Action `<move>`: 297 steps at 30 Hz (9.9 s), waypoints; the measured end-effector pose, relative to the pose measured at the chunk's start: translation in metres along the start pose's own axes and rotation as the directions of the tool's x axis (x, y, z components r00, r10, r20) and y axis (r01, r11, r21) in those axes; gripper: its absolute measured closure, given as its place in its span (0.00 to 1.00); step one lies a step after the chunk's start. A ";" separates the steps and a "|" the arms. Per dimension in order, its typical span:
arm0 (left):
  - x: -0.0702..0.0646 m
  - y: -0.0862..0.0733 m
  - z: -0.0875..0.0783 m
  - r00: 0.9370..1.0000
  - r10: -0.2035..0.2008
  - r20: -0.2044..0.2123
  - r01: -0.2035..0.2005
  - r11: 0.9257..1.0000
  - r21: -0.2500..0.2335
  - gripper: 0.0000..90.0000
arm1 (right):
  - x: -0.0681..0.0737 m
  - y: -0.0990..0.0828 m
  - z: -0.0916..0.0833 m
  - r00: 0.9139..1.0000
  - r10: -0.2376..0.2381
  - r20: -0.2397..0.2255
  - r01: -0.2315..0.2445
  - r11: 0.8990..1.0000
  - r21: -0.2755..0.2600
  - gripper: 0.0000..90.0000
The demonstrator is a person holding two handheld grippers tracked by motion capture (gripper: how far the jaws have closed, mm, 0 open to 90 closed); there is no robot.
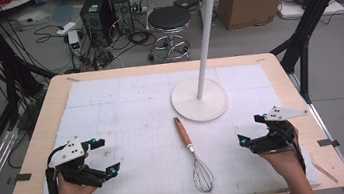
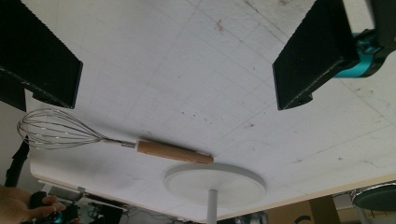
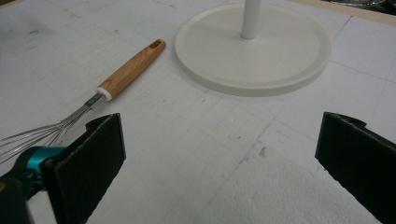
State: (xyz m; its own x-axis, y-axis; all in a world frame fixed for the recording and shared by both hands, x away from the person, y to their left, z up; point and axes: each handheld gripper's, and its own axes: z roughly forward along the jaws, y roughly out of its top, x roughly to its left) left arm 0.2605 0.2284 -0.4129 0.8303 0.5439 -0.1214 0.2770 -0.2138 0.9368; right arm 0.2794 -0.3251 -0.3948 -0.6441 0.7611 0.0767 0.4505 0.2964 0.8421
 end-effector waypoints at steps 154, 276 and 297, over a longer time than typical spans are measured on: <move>0.006 -0.006 0.007 1.000 -0.015 0.018 0.014 0.999 0.034 0.02 | 0.112 0.075 0.166 0.900 -0.304 -0.312 0.433 0.699 0.569 0.79; 0.008 -0.003 0.007 0.999 -0.015 0.029 0.015 1.000 0.014 0.02 | -0.024 0.202 -0.041 0.981 -0.176 -0.081 0.138 0.928 -0.345 0.78; 0.010 -0.004 0.007 0.999 -0.017 0.028 0.017 1.000 0.024 0.02 | -0.080 0.244 -0.039 0.992 -0.127 0.005 0.124 0.962 -0.243 0.78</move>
State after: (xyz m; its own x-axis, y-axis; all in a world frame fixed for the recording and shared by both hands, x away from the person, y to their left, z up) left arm 0.2712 0.2287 -0.4204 0.8384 0.5250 -0.1468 0.3024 -0.2237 0.9266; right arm 0.4162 -0.3361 -0.1747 -0.6931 0.7201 -0.0330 0.2032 0.2391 0.9495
